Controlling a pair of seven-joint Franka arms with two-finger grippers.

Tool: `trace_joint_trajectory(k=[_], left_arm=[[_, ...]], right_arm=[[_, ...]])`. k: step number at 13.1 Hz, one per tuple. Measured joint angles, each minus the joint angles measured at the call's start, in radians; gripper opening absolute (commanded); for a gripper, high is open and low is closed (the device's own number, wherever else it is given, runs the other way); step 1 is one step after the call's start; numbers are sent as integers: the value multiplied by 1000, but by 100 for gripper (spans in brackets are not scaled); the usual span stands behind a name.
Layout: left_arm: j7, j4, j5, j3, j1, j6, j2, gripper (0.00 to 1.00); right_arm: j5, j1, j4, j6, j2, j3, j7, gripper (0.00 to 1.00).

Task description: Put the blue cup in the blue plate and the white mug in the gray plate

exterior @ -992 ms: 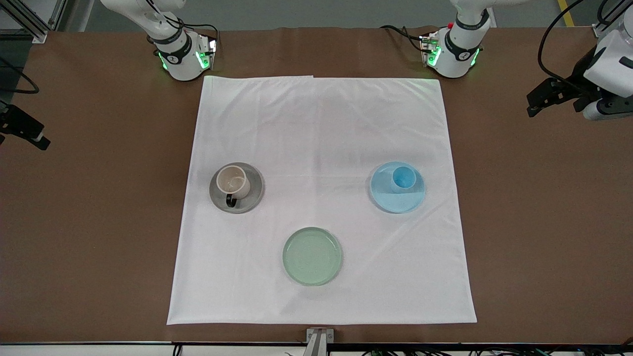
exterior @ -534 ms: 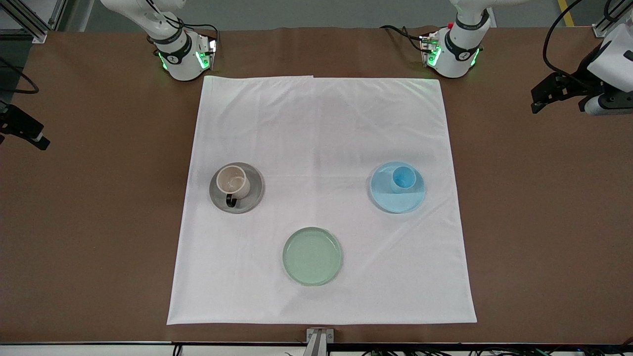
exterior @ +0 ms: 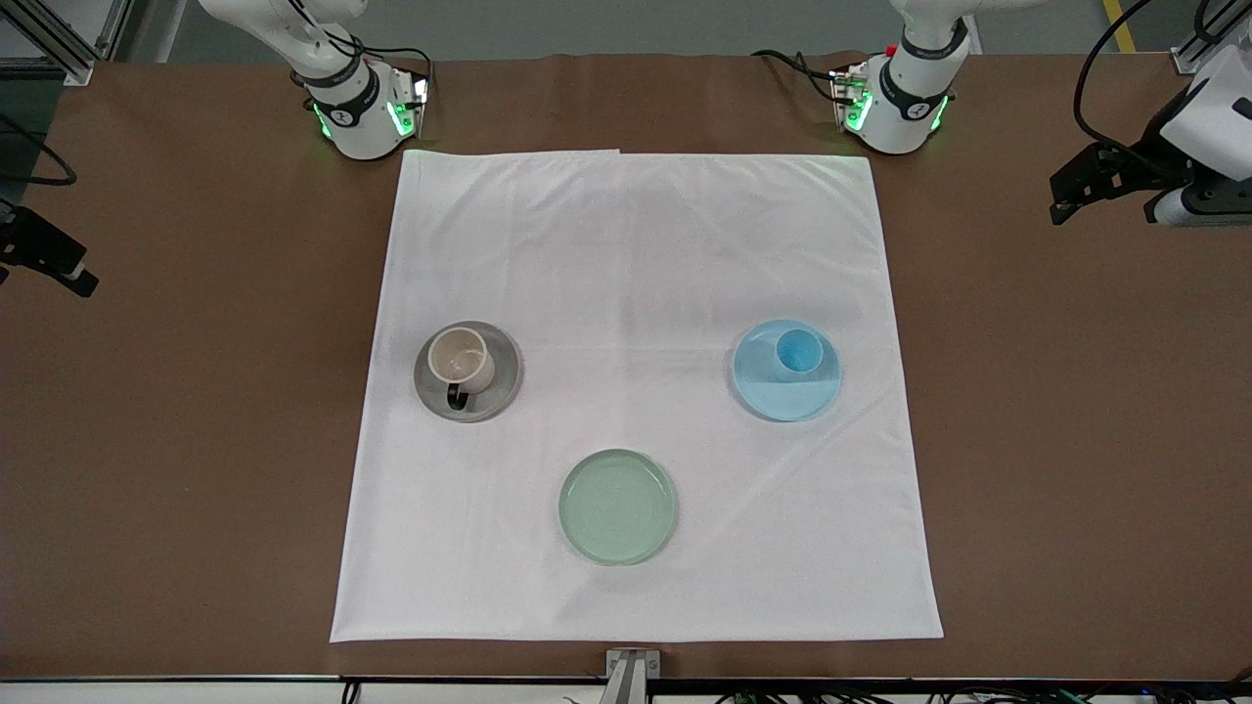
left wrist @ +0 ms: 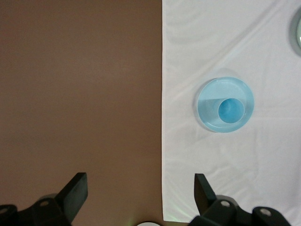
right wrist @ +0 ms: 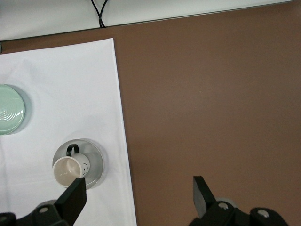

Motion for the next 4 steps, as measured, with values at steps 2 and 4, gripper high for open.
trace_joint_trajectory(k=[2, 4], left_arm=[[0, 4, 0, -2, -1, 2, 8, 100], [0, 15, 0, -2, -4, 3, 14, 100]], right_arm=[[0, 0, 0, 0, 0, 0, 0, 100], [0, 0, 0, 0, 0, 0, 0, 100]])
